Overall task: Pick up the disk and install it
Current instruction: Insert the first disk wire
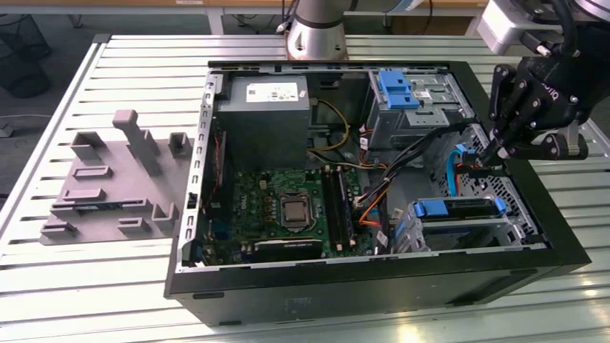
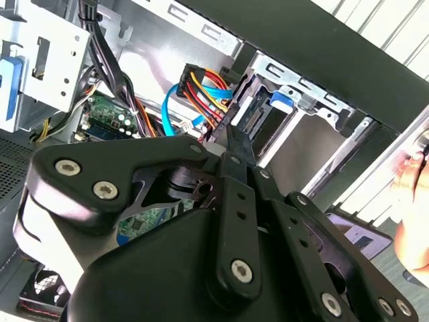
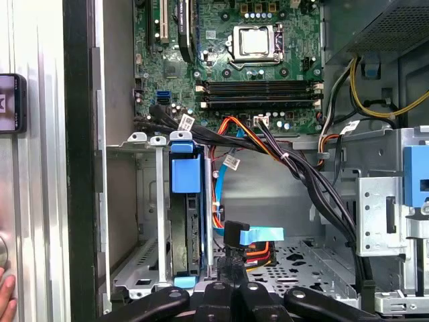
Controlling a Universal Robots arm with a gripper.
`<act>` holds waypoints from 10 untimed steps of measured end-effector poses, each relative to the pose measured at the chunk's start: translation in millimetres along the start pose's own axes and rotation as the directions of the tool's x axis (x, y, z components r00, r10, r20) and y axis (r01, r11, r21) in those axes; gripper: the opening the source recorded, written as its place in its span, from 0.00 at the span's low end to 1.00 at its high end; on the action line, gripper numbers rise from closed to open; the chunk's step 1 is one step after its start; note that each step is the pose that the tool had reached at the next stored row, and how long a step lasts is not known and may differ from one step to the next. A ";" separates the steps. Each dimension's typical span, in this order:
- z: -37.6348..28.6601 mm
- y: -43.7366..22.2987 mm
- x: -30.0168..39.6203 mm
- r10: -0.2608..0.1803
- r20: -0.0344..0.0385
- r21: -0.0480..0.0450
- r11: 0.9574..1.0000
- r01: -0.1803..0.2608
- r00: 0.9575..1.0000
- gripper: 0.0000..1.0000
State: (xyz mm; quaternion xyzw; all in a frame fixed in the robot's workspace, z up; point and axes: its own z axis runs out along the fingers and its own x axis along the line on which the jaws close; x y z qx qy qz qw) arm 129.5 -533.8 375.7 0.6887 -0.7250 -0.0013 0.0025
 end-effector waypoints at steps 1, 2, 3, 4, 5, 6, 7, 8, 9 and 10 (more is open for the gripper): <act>0.6 0.0 -0.1 0.000 0.000 0.000 1.000 0.000 1.000 0.11; 1.2 0.0 -0.2 0.000 0.000 0.000 1.000 0.000 1.000 0.11; 1.9 0.0 -0.3 0.000 0.000 0.000 1.000 0.000 1.000 0.11; 2.7 0.0 -0.4 0.000 0.000 0.000 1.000 0.000 1.000 0.11; 3.7 0.0 -0.6 0.000 0.000 0.000 1.000 0.000 1.000 0.11; 4.8 0.0 -0.8 0.000 0.000 0.000 1.000 0.000 1.000 0.11; 5.4 0.0 -0.8 0.000 0.000 0.000 1.000 0.000 1.000 0.11; 5.3 0.0 -0.8 0.000 0.000 0.000 1.000 0.000 1.000 0.11; 5.3 0.0 -0.8 0.000 0.000 0.000 1.000 0.000 1.000 0.11; 5.4 0.0 -0.8 0.000 0.000 0.000 1.000 0.000 1.000 0.11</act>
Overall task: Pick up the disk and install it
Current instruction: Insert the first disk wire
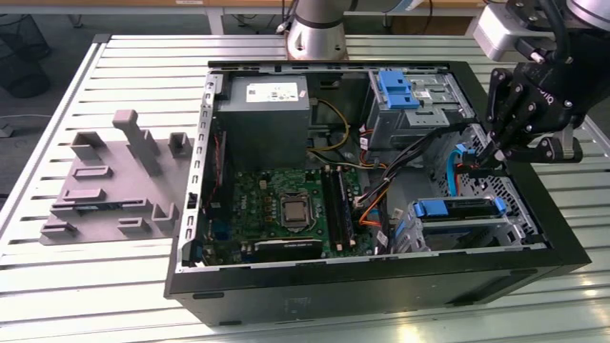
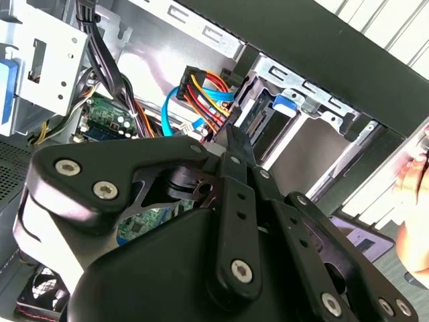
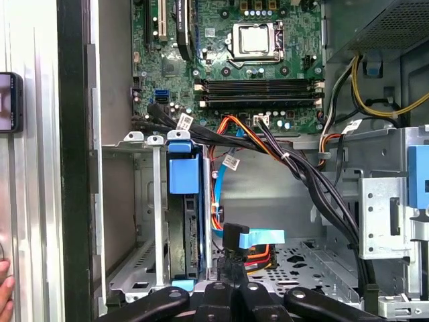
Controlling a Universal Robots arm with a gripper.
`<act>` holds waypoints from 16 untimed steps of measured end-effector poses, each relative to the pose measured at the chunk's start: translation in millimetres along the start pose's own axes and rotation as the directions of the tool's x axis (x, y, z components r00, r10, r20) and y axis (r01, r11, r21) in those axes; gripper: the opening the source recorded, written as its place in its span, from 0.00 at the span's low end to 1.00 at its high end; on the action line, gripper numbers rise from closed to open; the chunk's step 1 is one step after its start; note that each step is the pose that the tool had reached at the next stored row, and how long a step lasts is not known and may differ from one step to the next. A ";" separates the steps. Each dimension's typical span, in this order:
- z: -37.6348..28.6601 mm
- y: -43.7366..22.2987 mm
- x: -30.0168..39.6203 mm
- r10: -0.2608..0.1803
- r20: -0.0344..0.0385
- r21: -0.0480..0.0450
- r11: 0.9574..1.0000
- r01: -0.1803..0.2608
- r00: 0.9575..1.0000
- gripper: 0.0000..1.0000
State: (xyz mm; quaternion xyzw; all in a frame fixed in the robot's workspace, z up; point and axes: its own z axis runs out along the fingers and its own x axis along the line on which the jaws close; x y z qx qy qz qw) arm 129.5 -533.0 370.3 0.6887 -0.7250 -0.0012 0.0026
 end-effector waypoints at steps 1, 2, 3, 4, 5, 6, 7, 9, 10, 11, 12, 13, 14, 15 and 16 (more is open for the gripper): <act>0.1 0.0 0.0 0.000 0.000 0.000 1.000 0.000 1.000 0.11; 0.1 0.0 0.0 0.000 0.000 0.000 1.000 0.000 1.000 0.11; 0.1 0.0 0.0 0.000 0.000 0.000 1.000 0.000 1.000 0.11; 0.2 0.0 0.0 0.000 0.000 0.000 1.000 0.000 1.000 0.11; 0.2 0.0 0.0 0.000 0.000 0.000 1.000 0.000 1.000 0.17; 0.3 0.0 0.0 0.000 0.000 0.000 1.000 0.000 1.000 0.23; 0.5 0.0 -0.2 0.000 0.000 0.000 1.000 0.000 1.000 0.23; 1.1 0.0 -1.2 0.001 0.000 0.000 1.000 -0.001 1.000 0.30; 1.6 0.1 -2.2 0.002 0.000 0.000 1.000 -0.002 1.000 0.30; 2.1 0.1 -3.4 0.005 0.000 0.000 1.000 -0.005 1.000 0.30; 2.8 0.2 -4.4 0.008 0.000 0.000 1.000 -0.008 1.000 0.30; 3.8 0.2 -4.5 0.010 0.000 0.000 1.000 -0.010 1.000 0.30; 4.9 0.2 -4.5 0.010 0.000 0.001 1.000 -0.010 1.000 0.30; 6.0 0.2 -4.5 0.010 0.000 0.001 1.000 -0.010 1.000 0.30; 7.2 0.2 -4.5 0.011 0.000 0.002 1.000 -0.011 1.000 0.30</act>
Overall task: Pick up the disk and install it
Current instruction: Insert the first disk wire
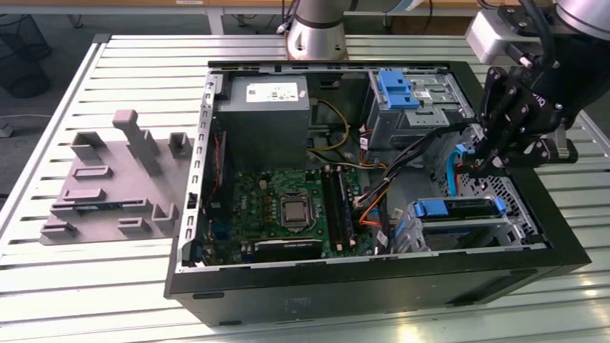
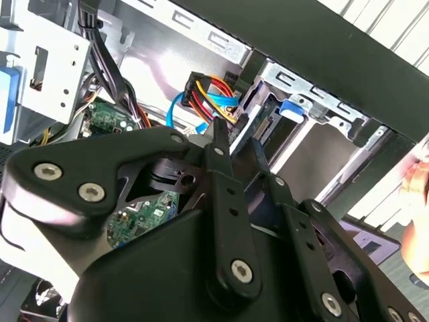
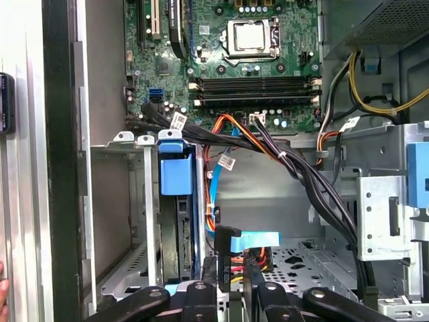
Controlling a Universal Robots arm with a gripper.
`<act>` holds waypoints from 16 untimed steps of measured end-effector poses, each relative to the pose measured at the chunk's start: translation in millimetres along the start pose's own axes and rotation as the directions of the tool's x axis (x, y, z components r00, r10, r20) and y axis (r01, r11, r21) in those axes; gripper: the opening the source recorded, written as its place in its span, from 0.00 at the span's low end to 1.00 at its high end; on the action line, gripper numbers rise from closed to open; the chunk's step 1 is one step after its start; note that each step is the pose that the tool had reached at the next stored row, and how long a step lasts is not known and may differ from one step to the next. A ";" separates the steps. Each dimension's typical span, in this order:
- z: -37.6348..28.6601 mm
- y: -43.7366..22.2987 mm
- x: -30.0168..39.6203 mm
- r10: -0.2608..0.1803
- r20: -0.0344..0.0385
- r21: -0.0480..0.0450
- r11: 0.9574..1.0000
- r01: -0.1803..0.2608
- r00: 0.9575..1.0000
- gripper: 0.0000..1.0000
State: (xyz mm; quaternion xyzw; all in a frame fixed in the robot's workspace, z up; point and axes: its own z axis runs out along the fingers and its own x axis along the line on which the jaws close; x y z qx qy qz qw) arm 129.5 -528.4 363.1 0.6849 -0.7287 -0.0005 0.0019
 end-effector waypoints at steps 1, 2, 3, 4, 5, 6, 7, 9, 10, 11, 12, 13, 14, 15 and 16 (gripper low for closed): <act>1.2 0.0 0.0 0.000 0.000 0.001 1.000 0.000 1.000 0.30; 2.1 0.0 0.0 0.000 0.000 0.002 1.000 0.000 1.000 0.30; 3.0 0.0 0.0 0.000 0.000 0.003 1.000 0.000 1.000 0.30; 4.0 0.0 0.0 0.000 -0.001 0.004 1.000 0.000 1.000 0.30; 5.0 0.1 0.0 0.000 -0.001 0.005 1.000 0.000 1.000 0.30; 5.9 0.6 0.0 0.000 -0.001 0.006 1.000 0.000 1.000 0.30; 6.4 1.0 0.0 0.000 -0.002 0.009 1.000 0.000 1.000 0.30; 6.8 1.6 0.1 0.000 -0.003 0.011 1.000 0.000 1.000 0.30; 6.9 1.8 0.1 0.000 -0.004 0.013 1.000 0.000 1.000 0.30; 7.1 2.1 0.1 0.000 -0.006 0.015 1.000 0.000 1.000 0.30; 7.4 2.6 0.2 0.000 -0.007 0.017 1.000 0.000 1.000 0.30; 7.6 3.2 0.2 0.000 -0.008 0.020 1.000 0.000 1.000 0.30; 7.9 3.7 0.2 0.000 -0.008 0.022 1.000 0.000 1.000 0.30; 8.1 4.3 0.3 0.000 -0.009 0.024 1.000 0.000 1.000 0.30; 8.5 4.6 0.3 0.000 -0.010 0.025 1.000 0.000 1.000 0.30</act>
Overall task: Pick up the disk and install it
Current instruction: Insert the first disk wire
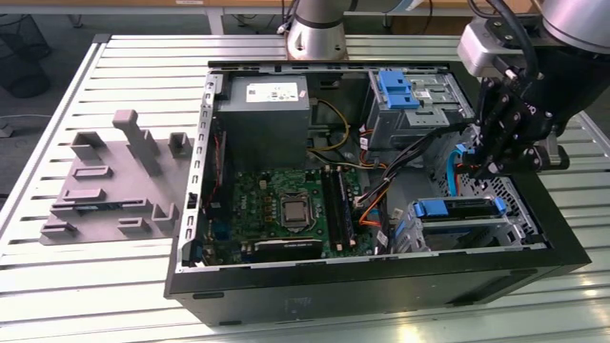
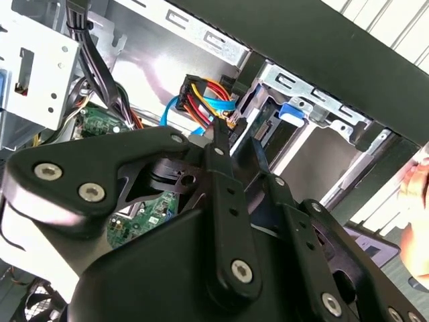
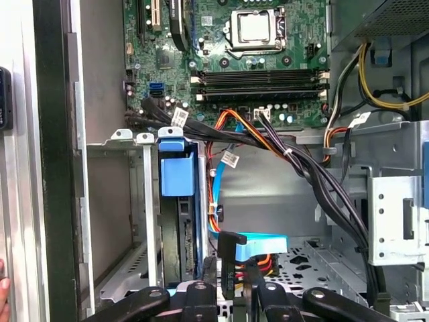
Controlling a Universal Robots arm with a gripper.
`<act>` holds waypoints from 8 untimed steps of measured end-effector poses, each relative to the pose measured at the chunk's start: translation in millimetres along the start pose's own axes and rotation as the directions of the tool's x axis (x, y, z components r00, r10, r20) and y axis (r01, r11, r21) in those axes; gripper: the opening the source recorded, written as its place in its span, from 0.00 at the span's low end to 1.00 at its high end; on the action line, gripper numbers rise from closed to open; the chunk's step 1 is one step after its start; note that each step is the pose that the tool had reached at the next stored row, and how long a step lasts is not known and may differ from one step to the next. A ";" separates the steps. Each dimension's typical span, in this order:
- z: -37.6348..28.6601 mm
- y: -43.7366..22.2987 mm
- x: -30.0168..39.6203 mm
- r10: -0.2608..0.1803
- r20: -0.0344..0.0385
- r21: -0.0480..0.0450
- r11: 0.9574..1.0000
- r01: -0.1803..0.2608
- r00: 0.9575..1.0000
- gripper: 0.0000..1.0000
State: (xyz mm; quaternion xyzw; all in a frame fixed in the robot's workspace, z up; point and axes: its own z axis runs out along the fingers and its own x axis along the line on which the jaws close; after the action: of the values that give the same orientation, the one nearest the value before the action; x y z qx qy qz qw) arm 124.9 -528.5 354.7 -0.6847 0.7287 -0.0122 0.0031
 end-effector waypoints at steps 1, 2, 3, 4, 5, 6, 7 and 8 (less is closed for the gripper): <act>0.4 0.2 0.0 0.000 -0.001 0.001 1.000 0.000 1.000 0.30; 0.7 0.4 0.0 0.001 -0.001 0.002 1.000 -0.001 1.000 0.30; 1.0 0.6 0.0 0.001 -0.001 0.002 1.000 -0.001 1.000 0.30; 1.3 0.6 0.0 0.002 -0.001 0.003 1.000 -0.002 1.000 0.30; 1.6 0.7 0.0 0.002 -0.001 0.003 1.000 -0.002 1.000 0.29; 1.8 0.7 0.0 0.002 -0.001 0.003 1.000 -0.002 1.000 0.29; 1.7 0.7 0.0 0.002 -0.001 0.003 1.000 -0.002 1.000 0.22; 1.8 0.7 0.0 0.002 -0.001 0.003 1.000 -0.002 1.000 0.16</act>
State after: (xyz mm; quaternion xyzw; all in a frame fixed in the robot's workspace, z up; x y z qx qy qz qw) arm 124.2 -528.5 352.9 -0.6839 0.7295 -0.0138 0.0038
